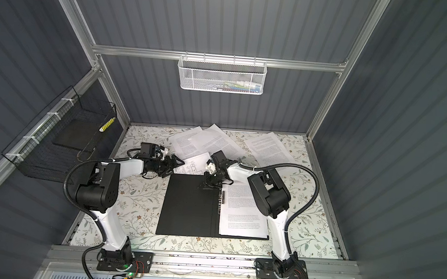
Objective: Put the files into the folder
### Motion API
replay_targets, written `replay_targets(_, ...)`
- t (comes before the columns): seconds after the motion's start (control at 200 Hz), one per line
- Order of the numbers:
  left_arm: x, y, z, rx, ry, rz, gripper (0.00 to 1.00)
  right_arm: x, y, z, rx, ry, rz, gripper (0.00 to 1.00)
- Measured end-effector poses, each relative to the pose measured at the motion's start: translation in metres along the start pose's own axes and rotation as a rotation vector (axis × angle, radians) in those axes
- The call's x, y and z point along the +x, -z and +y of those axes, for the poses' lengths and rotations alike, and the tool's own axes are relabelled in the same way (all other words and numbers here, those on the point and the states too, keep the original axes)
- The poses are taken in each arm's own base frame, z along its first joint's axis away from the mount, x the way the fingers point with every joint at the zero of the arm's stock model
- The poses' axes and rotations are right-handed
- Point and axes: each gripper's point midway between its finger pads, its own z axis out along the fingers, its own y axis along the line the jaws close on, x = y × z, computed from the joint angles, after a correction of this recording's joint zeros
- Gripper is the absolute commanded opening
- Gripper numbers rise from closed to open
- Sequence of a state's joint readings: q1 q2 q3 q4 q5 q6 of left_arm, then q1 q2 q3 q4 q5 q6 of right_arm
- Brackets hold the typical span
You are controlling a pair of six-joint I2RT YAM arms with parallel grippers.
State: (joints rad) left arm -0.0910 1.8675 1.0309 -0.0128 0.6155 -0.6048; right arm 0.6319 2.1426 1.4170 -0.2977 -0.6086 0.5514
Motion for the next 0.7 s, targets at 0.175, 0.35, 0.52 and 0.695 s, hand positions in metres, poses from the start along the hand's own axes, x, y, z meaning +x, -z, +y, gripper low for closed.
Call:
replay_targets(0.175, 0.005, 0.003, 0.001, -0.006, 0.002, 0.005, 0.83, -0.001, -0.003, 0.003, -0.025, -0.002, 0.007, 0.26)
replay_targets(0.35, 0.003, 0.004, 0.003, -0.034, -0.02, 0.008, 0.73, 0.0, -0.006, 0.005, -0.05, -0.008, 0.015, 0.25)
replay_targets(0.52, -0.011, 0.006, 0.0, -0.068, -0.068, 0.001, 0.67, 0.0, -0.007, 0.008, -0.072, -0.012, 0.02, 0.25)
replay_targets(0.695, -0.015, 0.006, -0.001, -0.094, -0.108, 0.016, 0.59, -0.001, -0.01, 0.011, -0.101, -0.016, 0.027, 0.25)
